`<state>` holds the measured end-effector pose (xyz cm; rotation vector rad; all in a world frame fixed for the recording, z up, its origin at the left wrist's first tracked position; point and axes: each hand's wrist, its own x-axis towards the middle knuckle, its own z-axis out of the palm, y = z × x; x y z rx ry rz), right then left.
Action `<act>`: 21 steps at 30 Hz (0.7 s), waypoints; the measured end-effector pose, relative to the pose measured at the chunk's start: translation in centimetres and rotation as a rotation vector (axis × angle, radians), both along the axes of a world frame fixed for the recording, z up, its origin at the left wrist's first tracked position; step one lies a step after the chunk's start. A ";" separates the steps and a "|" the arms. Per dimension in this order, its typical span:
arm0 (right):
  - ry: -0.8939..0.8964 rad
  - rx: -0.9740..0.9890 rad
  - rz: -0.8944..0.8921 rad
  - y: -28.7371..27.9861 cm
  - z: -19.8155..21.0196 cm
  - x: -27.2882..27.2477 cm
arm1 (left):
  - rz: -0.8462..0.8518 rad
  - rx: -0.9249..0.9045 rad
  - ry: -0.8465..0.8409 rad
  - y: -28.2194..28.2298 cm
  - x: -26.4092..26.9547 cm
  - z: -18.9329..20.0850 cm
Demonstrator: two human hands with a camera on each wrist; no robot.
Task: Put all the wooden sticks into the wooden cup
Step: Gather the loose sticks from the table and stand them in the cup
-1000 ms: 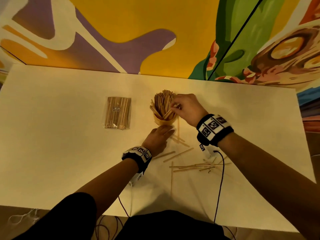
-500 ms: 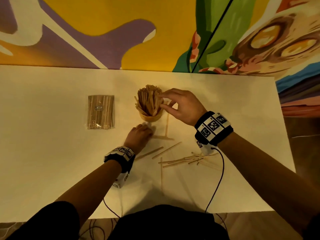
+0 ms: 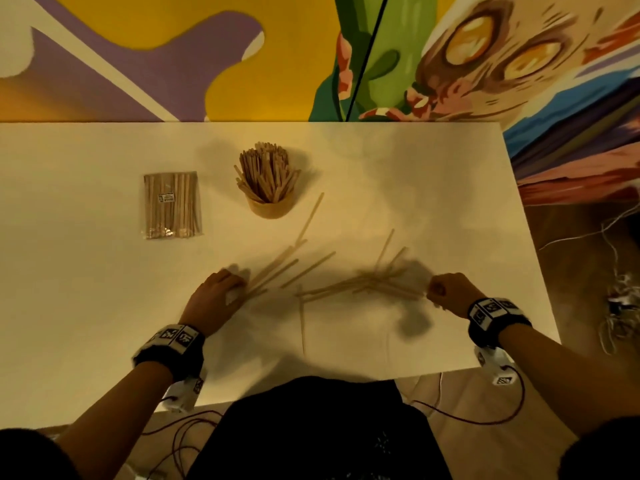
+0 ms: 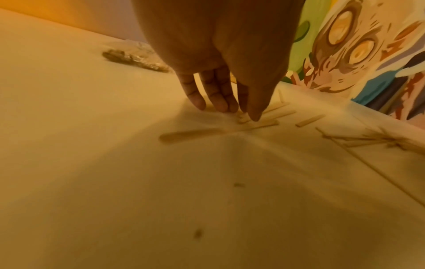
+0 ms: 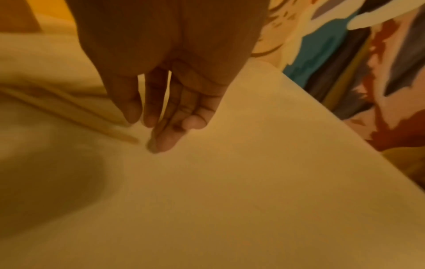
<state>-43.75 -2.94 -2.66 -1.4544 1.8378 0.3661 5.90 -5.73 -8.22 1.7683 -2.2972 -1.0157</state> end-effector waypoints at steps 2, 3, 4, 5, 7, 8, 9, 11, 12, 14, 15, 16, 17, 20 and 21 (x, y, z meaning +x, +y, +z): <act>0.067 -0.010 0.008 1.5 -0.1 -1.2 | 0.004 0.019 -0.020 1.2 0.7 0.3; 0.079 -0.035 0.001 1.9 -0.2 -1.5 | 0.007 0.026 -0.029 1.6 1.1 0.3; 0.082 -0.068 -0.008 2.1 -0.4 -1.7 | 0.009 0.030 -0.039 2.0 1.3 0.4; 0.080 -0.118 -0.010 2.2 -0.7 -1.8 | 0.014 0.032 -0.050 2.4 1.4 0.5; 0.081 -0.213 0.027 1.7 -1.4 -1.7 | 0.059 0.031 -0.070 3.0 1.6 0.7; 0.090 -0.239 0.071 1.2 -1.8 -1.2 | 0.097 0.036 -0.073 3.2 1.6 0.8; 0.094 -0.255 0.134 0.7 -2.1 -0.7 | 0.128 0.045 -0.070 3.5 1.6 0.8; 0.081 -0.264 0.288 -0.6 -2.3 1.0 | 0.142 0.059 -0.064 3.8 1.4 0.8; 0.075 -0.263 0.363 -1.3 -2.3 1.9 | 0.137 0.065 -0.069 3.9 1.2 0.8; 0.081 -0.257 0.476 -2.5 -2.3 3.6 | 0.131 0.080 -0.092 3.8 0.6 0.8; 0.090 -0.254 0.507 -3.0 -2.1 4.2 | 0.136 0.084 -0.113 3.6 0.2 0.8; 0.097 -0.252 0.527 -3.4 -1.9 4.6 | 0.143 0.084 -0.135 3.4 -0.2 0.9; 0.096 -0.256 0.545 -3.7 -1.8 4.9 | 0.149 0.077 -0.156 3.2 -0.7 1.0; 0.075 -0.275 0.581 -3.9 -1.4 5.2 | 0.157 0.070 -0.170 2.4 -1.9 1.0; 0.076 -0.283 0.578 -3.8 -1.5 5.1 | 0.162 0.076 -0.165 2.2 -2.3 1.0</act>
